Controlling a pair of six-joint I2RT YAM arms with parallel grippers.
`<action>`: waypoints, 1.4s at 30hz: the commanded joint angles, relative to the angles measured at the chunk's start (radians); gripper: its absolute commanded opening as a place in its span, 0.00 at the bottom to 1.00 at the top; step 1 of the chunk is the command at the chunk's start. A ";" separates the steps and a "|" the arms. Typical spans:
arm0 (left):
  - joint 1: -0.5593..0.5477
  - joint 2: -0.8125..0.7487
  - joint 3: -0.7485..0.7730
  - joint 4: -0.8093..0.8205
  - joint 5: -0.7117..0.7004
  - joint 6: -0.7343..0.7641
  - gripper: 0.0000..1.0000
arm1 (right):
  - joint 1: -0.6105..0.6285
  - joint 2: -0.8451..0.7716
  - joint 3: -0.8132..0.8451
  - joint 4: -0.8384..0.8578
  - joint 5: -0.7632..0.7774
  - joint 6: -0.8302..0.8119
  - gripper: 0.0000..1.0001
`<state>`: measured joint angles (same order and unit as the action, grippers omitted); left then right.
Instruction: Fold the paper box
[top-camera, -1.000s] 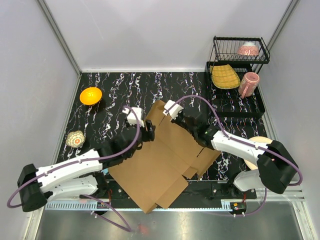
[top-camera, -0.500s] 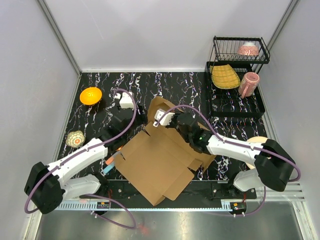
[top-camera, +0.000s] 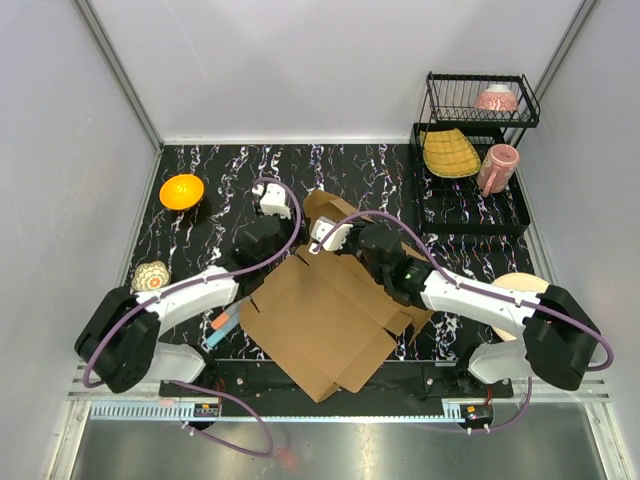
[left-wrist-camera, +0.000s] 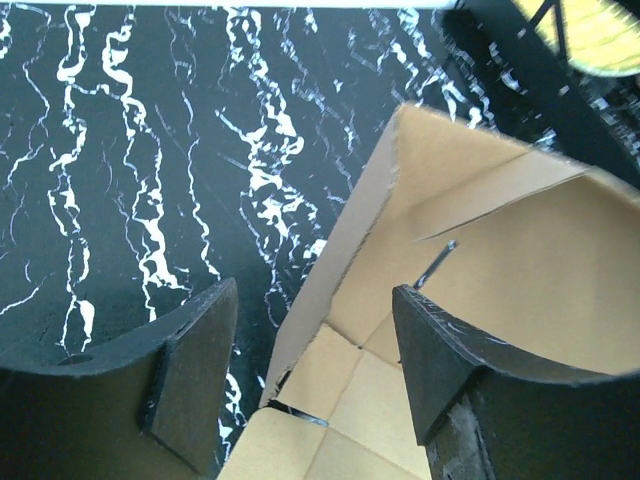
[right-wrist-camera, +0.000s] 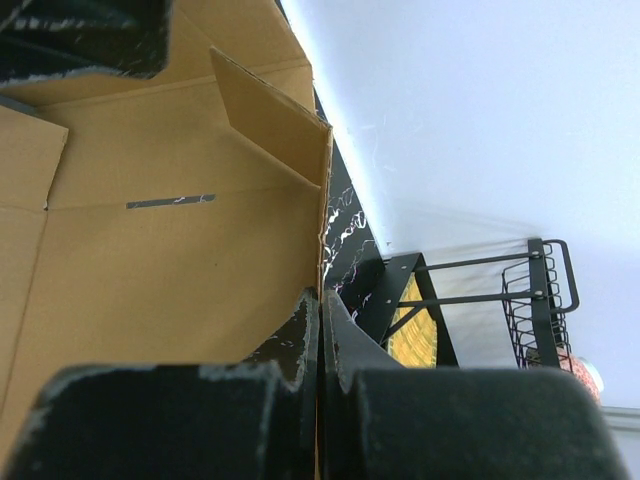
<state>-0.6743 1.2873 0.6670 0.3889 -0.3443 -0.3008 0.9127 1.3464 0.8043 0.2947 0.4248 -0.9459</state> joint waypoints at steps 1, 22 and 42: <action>0.015 0.070 0.039 0.117 0.004 0.025 0.65 | 0.006 -0.059 0.001 0.006 -0.014 0.015 0.00; 0.022 0.034 -0.104 0.367 0.094 -0.155 0.14 | 0.046 0.029 -0.066 0.095 0.089 -0.096 0.00; 0.024 0.078 -0.081 0.263 0.080 -0.084 0.40 | 0.109 0.030 -0.082 0.198 0.169 -0.129 0.00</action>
<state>-0.6571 1.3075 0.5156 0.6472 -0.2604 -0.4324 1.0119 1.4158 0.7227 0.4816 0.5907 -1.0954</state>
